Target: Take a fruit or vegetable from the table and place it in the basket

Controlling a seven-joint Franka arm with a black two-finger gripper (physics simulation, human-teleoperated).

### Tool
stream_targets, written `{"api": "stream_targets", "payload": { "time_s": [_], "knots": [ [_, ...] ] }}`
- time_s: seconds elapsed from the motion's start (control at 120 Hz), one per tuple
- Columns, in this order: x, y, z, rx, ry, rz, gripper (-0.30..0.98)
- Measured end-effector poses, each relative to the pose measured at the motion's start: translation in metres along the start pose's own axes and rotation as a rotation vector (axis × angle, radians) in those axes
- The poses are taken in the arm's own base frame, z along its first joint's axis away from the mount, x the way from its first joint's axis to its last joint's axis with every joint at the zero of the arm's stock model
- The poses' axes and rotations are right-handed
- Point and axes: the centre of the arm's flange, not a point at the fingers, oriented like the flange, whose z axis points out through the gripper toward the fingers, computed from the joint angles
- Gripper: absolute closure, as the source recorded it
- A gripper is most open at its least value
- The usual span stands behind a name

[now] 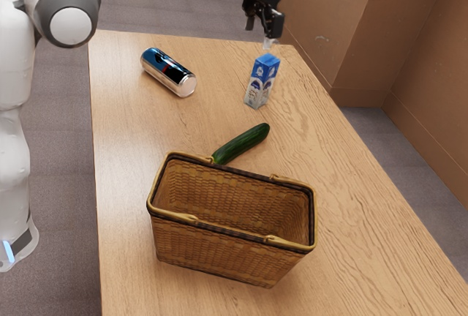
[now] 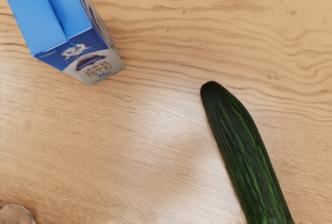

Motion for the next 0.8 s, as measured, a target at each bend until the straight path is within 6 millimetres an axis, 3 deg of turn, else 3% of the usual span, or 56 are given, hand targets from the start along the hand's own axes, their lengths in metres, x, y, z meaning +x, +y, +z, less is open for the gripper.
{"api": "stream_targets", "payload": {
  "time_s": [0.125,0.15,0.233,0.267,0.317,0.417,0.475,0.567,0.658,0.733,0.8],
  "knots": [
    [-0.001,0.002,-0.001,0.006,-0.01,0.014,0.0],
    [-0.003,0.004,-0.009,0.008,0.002,0.018,0.0],
    [-0.044,0.03,-0.113,0.009,0.192,0.069,0.0],
    [-0.054,0.05,-0.131,0.001,0.226,0.106,0.0],
    [-0.058,0.081,-0.137,-0.016,0.236,0.168,0.0],
    [-0.058,0.143,-0.122,-0.044,0.205,0.285,0.0],
    [-0.051,0.163,-0.1,-0.048,0.161,0.318,0.0],
    [-0.035,0.148,-0.071,-0.048,0.105,0.289,0.0],
    [-0.029,0.134,-0.055,-0.053,0.071,0.266,0.0],
    [-0.029,0.139,-0.047,-0.06,0.05,0.275,0.0],
    [-0.026,0.158,-0.024,-0.076,0.004,0.295,0.0]
  ]
}}
